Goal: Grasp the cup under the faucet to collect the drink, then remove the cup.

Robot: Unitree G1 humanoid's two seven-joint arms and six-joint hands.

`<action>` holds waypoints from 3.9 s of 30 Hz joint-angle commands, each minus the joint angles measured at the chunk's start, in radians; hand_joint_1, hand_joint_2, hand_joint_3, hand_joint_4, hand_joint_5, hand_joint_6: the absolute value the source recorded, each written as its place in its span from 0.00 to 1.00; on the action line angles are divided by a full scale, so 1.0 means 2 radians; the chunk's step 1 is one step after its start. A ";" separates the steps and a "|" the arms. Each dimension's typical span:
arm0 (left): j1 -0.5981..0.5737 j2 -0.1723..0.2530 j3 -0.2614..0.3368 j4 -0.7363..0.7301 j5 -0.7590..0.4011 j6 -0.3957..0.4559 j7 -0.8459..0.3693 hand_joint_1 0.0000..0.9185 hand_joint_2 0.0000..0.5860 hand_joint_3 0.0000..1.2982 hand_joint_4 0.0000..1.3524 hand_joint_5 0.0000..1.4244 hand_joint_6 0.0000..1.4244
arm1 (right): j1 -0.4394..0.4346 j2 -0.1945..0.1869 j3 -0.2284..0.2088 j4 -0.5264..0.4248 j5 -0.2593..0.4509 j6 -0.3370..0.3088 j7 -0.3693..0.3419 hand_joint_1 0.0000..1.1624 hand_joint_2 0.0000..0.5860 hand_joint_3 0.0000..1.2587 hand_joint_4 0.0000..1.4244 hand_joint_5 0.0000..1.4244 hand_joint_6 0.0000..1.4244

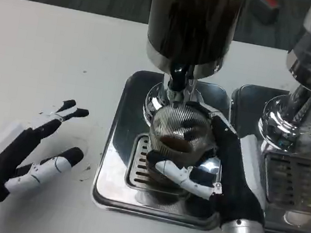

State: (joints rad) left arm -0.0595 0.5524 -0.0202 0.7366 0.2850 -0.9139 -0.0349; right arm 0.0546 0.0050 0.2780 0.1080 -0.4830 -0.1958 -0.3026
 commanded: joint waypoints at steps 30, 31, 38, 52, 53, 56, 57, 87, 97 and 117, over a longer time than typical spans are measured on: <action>0.063 0.061 0.008 -0.124 0.148 0.055 0.098 0.00 0.23 0.00 0.00 0.00 0.00 | 0.103 -0.035 -0.001 -0.147 -0.008 0.006 0.037 0.85 0.37 0.26 0.37 0.43 0.63; 0.071 0.062 0.010 -0.138 0.158 0.067 0.105 0.00 0.23 0.00 0.00 0.00 0.00 | 0.106 -0.037 0.000 -0.152 -0.008 0.005 0.041 0.85 0.38 0.26 0.37 0.43 0.63; 0.124 0.073 0.012 -0.215 0.210 0.130 0.131 0.00 0.21 0.00 0.00 0.00 0.00 | 0.126 -0.049 0.003 -0.184 -0.010 0.006 0.060 0.85 0.38 0.26 0.37 0.43 0.63; 0.211 0.081 0.019 -0.309 0.238 0.151 0.151 0.00 0.20 0.00 0.00 0.00 0.00 | 0.161 -0.064 0.004 -0.229 -0.003 0.003 0.089 0.86 0.38 0.26 0.36 0.43 0.62; 0.214 0.080 0.020 -0.311 0.239 0.151 0.152 0.00 0.20 0.00 0.00 0.00 0.00 | 0.162 -0.065 0.003 -0.231 -0.003 0.003 0.090 0.86 0.38 0.26 0.36 0.43 0.62; 0.227 0.077 0.026 -0.315 0.241 0.152 0.163 0.00 0.19 0.00 0.00 0.00 0.00 | 0.165 -0.068 0.004 -0.236 -0.003 0.001 0.093 0.86 0.38 0.26 0.36 0.43 0.62; 0.230 0.077 0.028 -0.316 0.243 0.152 0.168 0.00 0.19 0.00 0.00 0.00 0.00 | 0.167 -0.068 0.004 -0.238 -0.002 0.001 0.094 0.86 0.38 0.26 0.36 0.43 0.62; 0.244 0.073 0.016 -0.327 0.233 0.161 0.164 0.00 0.17 0.00 0.00 0.00 0.00 | 0.204 -0.059 0.011 -0.267 -0.015 0.001 0.092 0.86 0.38 0.26 0.36 0.43 0.63; 0.242 0.070 0.016 -0.326 0.226 0.164 0.158 0.00 0.16 0.00 0.00 0.00 0.00 | 0.204 -0.055 0.010 -0.268 -0.015 0.004 0.091 0.85 0.37 0.26 0.37 0.43 0.63; 0.229 0.069 0.015 -0.321 0.219 0.163 0.149 0.00 0.17 0.00 0.00 0.00 0.00 | 0.198 -0.041 0.009 -0.256 -0.017 0.004 0.088 0.84 0.39 0.26 0.37 0.44 0.63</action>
